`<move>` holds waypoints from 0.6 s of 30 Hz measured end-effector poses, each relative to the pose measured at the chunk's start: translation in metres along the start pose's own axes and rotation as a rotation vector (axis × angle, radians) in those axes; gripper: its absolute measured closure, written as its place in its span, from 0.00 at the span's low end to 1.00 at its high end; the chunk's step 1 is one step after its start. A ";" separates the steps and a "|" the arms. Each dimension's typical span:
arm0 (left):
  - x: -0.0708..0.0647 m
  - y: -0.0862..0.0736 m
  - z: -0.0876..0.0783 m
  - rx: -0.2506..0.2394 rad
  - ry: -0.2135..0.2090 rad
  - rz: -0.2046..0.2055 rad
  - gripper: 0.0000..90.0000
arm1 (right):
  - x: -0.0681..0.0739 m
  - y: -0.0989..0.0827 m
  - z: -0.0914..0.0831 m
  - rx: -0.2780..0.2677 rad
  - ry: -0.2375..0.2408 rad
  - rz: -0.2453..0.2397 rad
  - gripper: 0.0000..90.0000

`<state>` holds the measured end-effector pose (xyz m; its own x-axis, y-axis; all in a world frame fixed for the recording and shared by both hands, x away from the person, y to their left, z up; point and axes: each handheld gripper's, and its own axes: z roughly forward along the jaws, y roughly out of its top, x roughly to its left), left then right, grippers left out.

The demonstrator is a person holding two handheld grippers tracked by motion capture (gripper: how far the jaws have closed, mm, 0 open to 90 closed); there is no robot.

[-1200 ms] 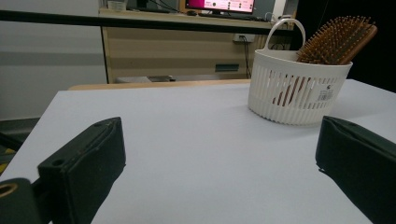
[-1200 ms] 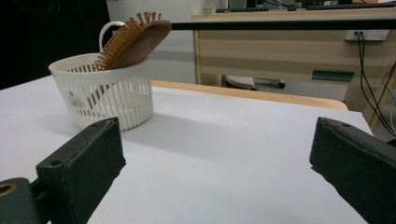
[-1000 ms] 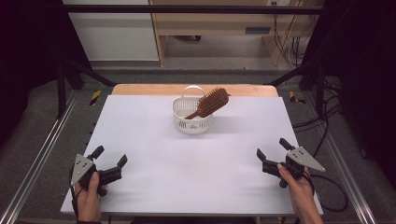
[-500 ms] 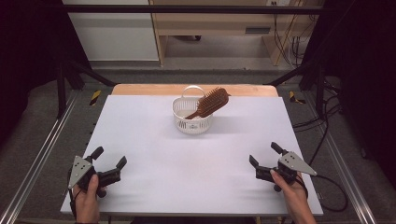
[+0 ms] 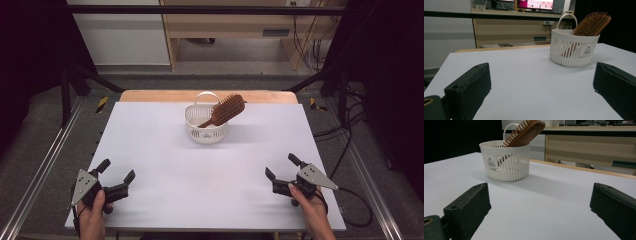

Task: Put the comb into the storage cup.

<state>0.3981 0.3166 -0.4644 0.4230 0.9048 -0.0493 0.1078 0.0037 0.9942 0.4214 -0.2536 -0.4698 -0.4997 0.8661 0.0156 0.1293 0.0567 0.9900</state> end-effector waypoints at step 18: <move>-0.006 -0.001 0.000 0.006 -0.035 0.008 0.02 | 0.008 0.000 0.009 0.038 0.027 -0.027 0.04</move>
<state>0.3951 0.3111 -0.4651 0.4550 0.8894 -0.0447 0.1094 -0.0060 0.9940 0.4254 -0.2422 -0.4706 -0.5265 0.8501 -0.0069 0.1479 0.0996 0.9840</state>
